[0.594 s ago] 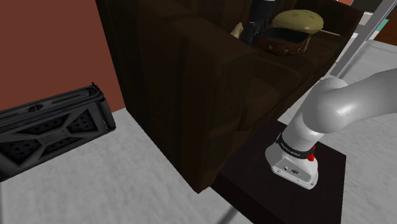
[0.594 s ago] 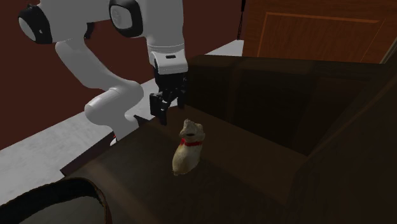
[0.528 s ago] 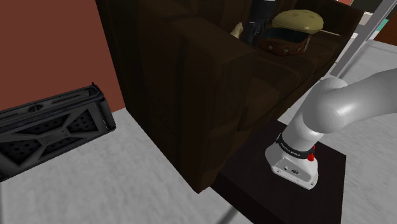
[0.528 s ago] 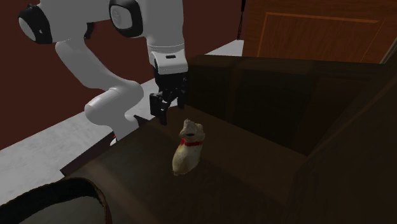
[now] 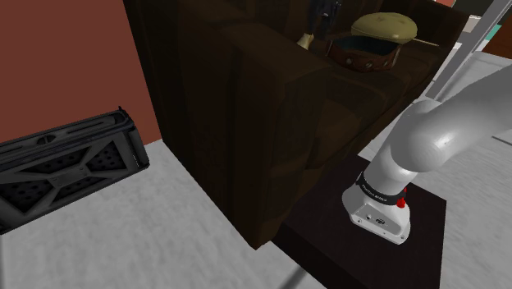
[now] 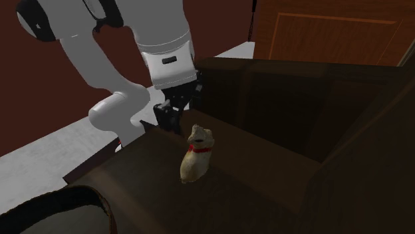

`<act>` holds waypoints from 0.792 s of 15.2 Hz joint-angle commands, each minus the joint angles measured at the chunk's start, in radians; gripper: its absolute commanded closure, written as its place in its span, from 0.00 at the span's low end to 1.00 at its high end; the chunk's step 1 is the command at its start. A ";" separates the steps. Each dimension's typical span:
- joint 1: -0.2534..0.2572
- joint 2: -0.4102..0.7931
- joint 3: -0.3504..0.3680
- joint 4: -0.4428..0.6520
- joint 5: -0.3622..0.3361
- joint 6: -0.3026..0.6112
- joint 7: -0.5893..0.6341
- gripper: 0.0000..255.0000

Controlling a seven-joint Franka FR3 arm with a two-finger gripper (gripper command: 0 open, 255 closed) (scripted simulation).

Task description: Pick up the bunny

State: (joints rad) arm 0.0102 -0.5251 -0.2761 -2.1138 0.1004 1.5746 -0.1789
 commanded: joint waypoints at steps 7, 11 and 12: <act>0.010 0.156 -0.130 0.138 0.137 -0.043 -0.092 0.00; 0.007 0.148 -0.130 0.084 0.134 0.002 -0.105 0.00; 0.007 0.149 -0.130 0.084 0.134 0.002 -0.105 0.00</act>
State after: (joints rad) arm 0.0175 -0.3735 -0.4071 -2.0235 0.2347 1.5726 -0.2836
